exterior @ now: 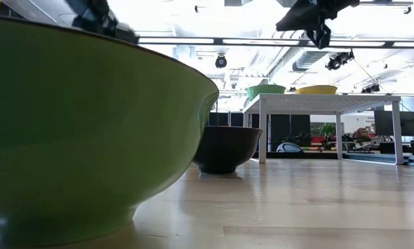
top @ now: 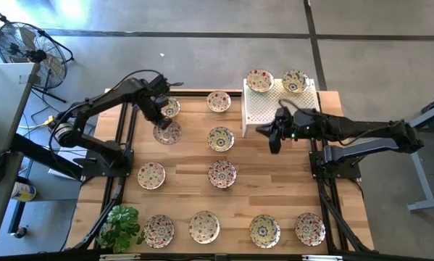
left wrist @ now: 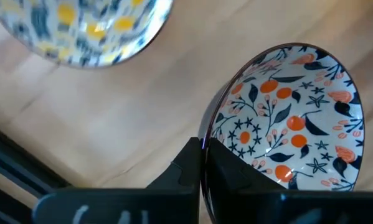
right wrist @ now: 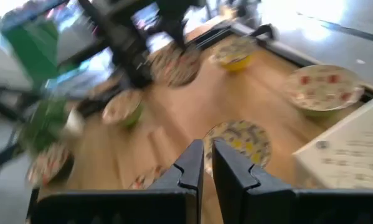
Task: Pick & Place Mini bowls
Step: Put the black patterned bowl on the shelf
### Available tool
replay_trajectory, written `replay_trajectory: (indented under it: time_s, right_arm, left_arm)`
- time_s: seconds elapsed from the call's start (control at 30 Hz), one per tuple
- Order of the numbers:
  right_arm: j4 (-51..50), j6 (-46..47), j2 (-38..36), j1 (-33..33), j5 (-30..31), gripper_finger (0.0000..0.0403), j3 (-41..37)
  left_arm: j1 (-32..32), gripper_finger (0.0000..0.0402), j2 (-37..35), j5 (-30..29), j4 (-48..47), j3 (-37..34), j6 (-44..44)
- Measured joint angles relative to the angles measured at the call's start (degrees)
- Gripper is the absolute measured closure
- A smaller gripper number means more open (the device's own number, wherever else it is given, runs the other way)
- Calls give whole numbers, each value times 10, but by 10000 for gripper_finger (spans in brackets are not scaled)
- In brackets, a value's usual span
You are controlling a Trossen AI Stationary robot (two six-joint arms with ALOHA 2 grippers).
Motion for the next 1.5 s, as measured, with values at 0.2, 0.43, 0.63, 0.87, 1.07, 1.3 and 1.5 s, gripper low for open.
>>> replay_trajectory:
  time_s: [0.2, 0.43, 0.63, 0.87, 1.07, 1.3, 1.5]
  right_arm:
    - [8, -68, 44, 40, -9, 369, 0]
    - [13, -174, 129, 44, -12, 318, 49]
    - [-45, -324, 221, 44, -13, 284, 142]
    - [-76, -486, 312, 65, 9, 277, 210]
    - [-75, -554, 347, 75, 18, 277, 231]
    - [-72, -599, 369, 75, 7, 276, 233]
    - [-55, -609, 383, 73, -8, 277, 233]
  left_arm:
    - [-64, 398, 31, 22, -35, 111, -62]
    - [-111, 398, 104, 61, -38, 173, -98]
    - [-146, 399, 168, 94, -29, 207, -105]
    - [-180, 399, 211, 122, 13, 238, -122]
    - [-191, 399, 213, 151, 63, 242, -138]
    - [-203, 399, 213, 168, 78, 242, -149]
    - [-206, 399, 213, 181, 98, 242, -153]
